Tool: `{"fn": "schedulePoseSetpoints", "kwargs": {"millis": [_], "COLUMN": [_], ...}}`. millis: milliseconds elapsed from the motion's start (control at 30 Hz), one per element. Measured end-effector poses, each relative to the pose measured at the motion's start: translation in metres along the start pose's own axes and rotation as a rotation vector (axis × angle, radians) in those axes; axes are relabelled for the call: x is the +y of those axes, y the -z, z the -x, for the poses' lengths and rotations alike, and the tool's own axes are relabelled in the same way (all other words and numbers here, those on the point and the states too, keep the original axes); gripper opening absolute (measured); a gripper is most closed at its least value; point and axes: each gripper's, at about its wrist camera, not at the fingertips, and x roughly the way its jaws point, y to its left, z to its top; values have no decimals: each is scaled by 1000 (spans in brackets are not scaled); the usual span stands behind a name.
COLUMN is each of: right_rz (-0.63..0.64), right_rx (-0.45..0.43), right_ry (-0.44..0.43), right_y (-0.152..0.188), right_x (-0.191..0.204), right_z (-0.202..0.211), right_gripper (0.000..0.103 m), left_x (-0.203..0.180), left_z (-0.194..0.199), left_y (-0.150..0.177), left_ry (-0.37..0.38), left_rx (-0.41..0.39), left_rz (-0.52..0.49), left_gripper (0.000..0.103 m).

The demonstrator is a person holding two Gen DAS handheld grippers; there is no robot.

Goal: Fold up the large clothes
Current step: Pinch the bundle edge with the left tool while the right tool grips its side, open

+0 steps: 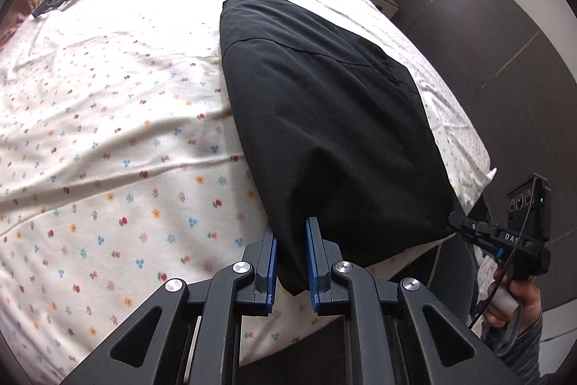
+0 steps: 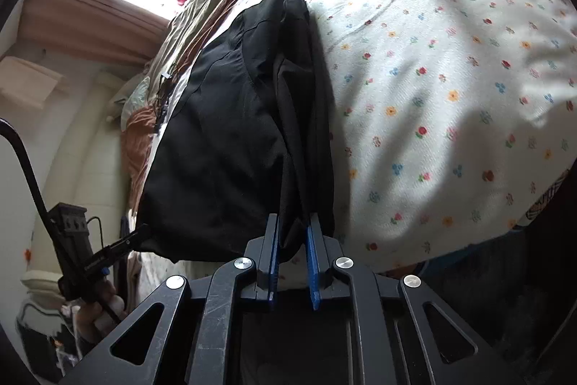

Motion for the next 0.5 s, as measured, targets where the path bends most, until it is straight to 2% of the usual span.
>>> {"fn": "schedulePoseSetpoints", "kwargs": {"millis": [67, 167, 233, 267, 300, 333, 400, 500], "right_rz": [-7, -3, 11, 28, 47, 60, 72, 82], "right_rx": [4, 12, -5, -20, -41, -62, -89, -107], "right_ry": [12, 31, 36, 57, 77, 75, 57, 60], "right_y": [2, 0, -4, -7, -13, -17, -31, -54], "right_x": [-6, -11, -10, -10, -7, -7, -4, -1], "right_z": [2, 9, 18, 23, 29, 35, 40, 37], "right_gripper": [13, 13, 22, 36, 47, 50, 55, 57], "left_x": [-3, -1, 4, 8, 13, 16, 18, 24], "left_z": [-2, -6, -9, -8, -6, -2, 2, 2], "left_y": [7, 11, 8, 5, 2, -2, -10, -25], "left_ry": [1, -4, 12, 32, 55, 74, 77, 80], "left_rx": [16, 56, 80, 78, 66, 40, -13, -49], "left_rz": [-20, -38, -4, 18, 34, 45, 52, 75], "left_gripper": [16, 24, 28, 31, 44, 58, 74, 75]}}
